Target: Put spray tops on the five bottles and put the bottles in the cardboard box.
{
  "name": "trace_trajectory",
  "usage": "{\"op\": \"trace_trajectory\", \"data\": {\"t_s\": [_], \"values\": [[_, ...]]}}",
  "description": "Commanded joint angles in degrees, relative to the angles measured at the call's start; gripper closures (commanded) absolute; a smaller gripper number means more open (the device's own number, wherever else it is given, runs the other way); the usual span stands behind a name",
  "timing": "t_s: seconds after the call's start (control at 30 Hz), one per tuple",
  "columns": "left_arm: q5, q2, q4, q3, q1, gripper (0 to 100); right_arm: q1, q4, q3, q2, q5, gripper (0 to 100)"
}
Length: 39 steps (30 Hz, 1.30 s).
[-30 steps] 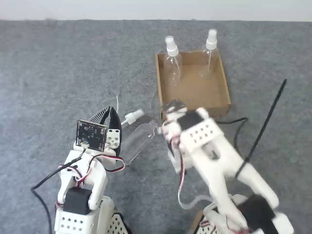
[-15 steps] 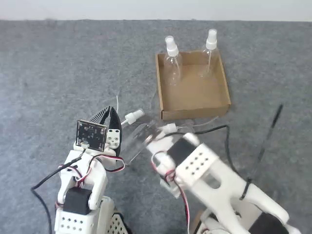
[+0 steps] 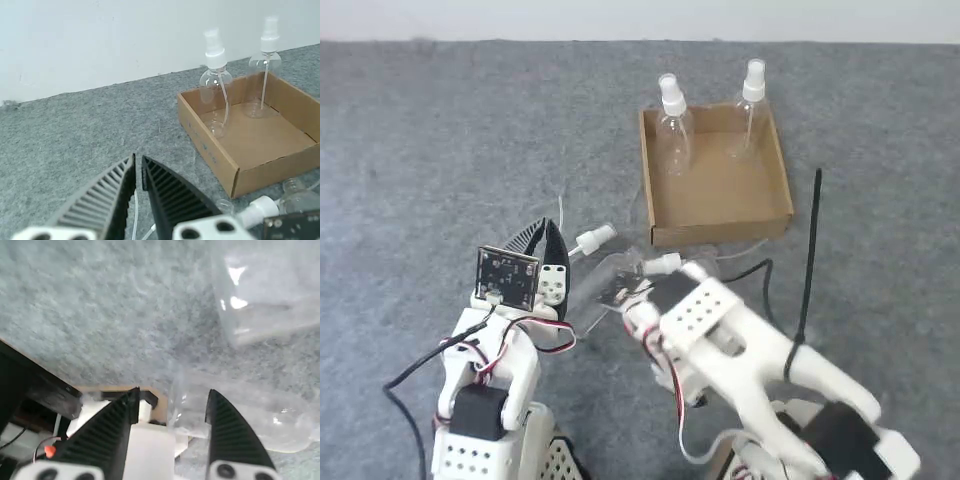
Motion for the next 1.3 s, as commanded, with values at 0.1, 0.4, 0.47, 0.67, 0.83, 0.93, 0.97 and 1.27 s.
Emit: {"op": "trace_trajectory", "data": {"t_s": [0.1, 0.4, 0.47, 0.67, 0.83, 0.93, 0.97, 1.27], "values": [[-0.44, -0.35, -1.85, -0.31, -0.09, 99, 16.84, -1.63, -0.7, 2.68, 10.37, 83.1], [-0.44, -0.35, -1.85, -0.31, -0.09, 99, 41.19, -5.14, -0.79, 2.42, 22.51, 83.1], [-0.44, -0.35, -1.85, -0.31, -0.09, 99, 46.02, -6.11, -2.11, 2.42, 22.77, 83.1], [-0.44, -0.35, -1.85, -0.04, 0.26, 99, 55.16, -5.93, -11.52, 2.33, 14.59, 82.8], [-0.44, -0.35, -1.85, 0.04, 0.35, 99, 55.25, -2.59, -21.45, 2.33, -8.09, 82.8], [-0.44, -0.35, -1.85, 0.04, 0.35, 99, 56.22, 3.47, -25.05, 2.33, -21.27, 82.7], [-0.44, -0.35, -1.85, 0.04, 0.35, 99, 56.57, 4.79, -25.05, 2.24, -23.3, 82.7], [-0.44, -0.35, -1.85, 0.04, 0.35, 99, 67.38, 0.75, -17.14, 0.04, -24.35, 82.8]]}}
